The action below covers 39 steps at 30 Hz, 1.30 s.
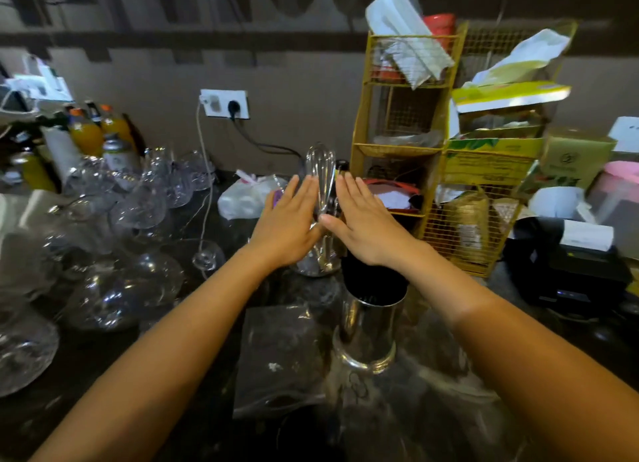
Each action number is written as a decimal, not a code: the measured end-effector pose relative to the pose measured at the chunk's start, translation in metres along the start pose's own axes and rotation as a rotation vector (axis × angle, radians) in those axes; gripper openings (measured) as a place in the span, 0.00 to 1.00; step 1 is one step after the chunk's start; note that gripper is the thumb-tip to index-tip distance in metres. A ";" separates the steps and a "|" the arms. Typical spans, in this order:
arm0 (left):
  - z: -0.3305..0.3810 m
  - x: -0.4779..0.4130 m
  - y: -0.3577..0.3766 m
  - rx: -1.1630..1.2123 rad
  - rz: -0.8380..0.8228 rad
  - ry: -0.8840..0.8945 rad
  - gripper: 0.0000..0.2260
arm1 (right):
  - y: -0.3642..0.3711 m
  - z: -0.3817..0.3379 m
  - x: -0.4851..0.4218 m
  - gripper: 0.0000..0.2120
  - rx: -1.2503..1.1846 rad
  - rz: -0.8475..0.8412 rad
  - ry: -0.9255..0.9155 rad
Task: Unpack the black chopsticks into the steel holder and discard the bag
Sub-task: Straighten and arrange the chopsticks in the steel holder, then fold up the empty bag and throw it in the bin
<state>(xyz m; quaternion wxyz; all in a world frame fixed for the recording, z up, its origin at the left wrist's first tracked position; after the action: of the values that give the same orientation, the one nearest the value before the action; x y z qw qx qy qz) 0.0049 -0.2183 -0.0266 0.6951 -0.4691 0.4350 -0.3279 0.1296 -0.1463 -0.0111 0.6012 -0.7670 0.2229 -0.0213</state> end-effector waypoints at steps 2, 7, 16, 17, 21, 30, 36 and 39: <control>-0.015 0.017 -0.003 -0.006 0.037 -0.035 0.30 | 0.009 -0.017 -0.003 0.33 -0.020 -0.008 -0.055; -0.053 0.069 0.014 -0.008 0.020 -0.113 0.30 | 0.048 -0.052 -0.003 0.33 -0.054 -0.064 -0.204; -0.104 0.153 0.098 -0.032 -0.286 -0.184 0.28 | 0.143 -0.045 0.036 0.34 -0.016 -0.302 -0.215; -0.107 0.160 0.107 -0.033 -0.335 -0.189 0.29 | 0.153 -0.041 0.043 0.33 -0.009 -0.341 -0.202; -0.116 0.186 0.134 0.023 -0.480 -0.192 0.31 | 0.184 -0.025 0.072 0.34 0.000 -0.488 -0.132; -0.126 0.212 0.158 0.158 -0.587 -0.174 0.26 | 0.206 0.005 0.111 0.31 -0.036 -0.645 -0.148; -0.121 0.207 0.158 0.255 -0.480 -0.146 0.19 | 0.215 0.007 0.113 0.22 -0.106 -0.528 -0.118; -0.116 0.205 0.151 0.393 -0.460 -0.167 0.16 | 0.214 0.006 0.113 0.19 -0.283 -0.469 -0.056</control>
<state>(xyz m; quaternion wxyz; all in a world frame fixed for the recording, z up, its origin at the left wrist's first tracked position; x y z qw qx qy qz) -0.0106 -0.3858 -0.2504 0.7134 -0.4371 0.1871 -0.5147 0.1654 -0.2199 -0.2387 0.4726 -0.8744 0.0230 -0.1073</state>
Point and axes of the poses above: each hand's wrist, its own x-axis away from the middle knuckle, its own y-axis out of the palm, z = x × y, the point moved 1 cm from there along -x, towards the middle knuckle, and after that the axes turned 9 degrees about -y, right-handed, at the moved point
